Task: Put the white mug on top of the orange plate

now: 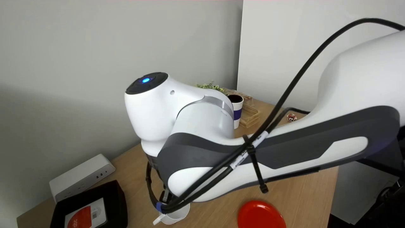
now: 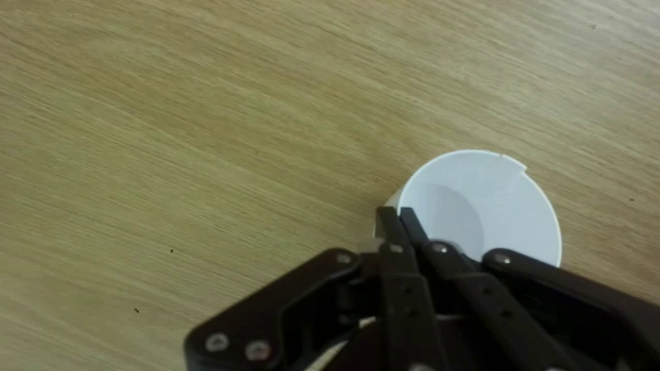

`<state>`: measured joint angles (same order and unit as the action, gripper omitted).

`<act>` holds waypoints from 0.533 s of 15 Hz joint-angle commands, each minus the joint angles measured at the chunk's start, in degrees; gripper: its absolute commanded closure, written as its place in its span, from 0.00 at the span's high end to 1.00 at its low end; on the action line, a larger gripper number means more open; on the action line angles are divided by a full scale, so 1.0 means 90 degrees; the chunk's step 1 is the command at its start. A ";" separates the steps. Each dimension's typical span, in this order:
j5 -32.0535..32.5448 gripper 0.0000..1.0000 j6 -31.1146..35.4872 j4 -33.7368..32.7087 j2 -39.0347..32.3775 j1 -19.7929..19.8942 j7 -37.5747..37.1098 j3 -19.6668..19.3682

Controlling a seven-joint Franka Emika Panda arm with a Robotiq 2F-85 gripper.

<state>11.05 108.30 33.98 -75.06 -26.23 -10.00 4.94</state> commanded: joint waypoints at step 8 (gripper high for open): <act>0.0111 0.00 0.0205 0.0108 0.0108 -0.0190 -0.0832 -0.0154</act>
<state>11.07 108.63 33.74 -75.20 -26.61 -13.29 4.84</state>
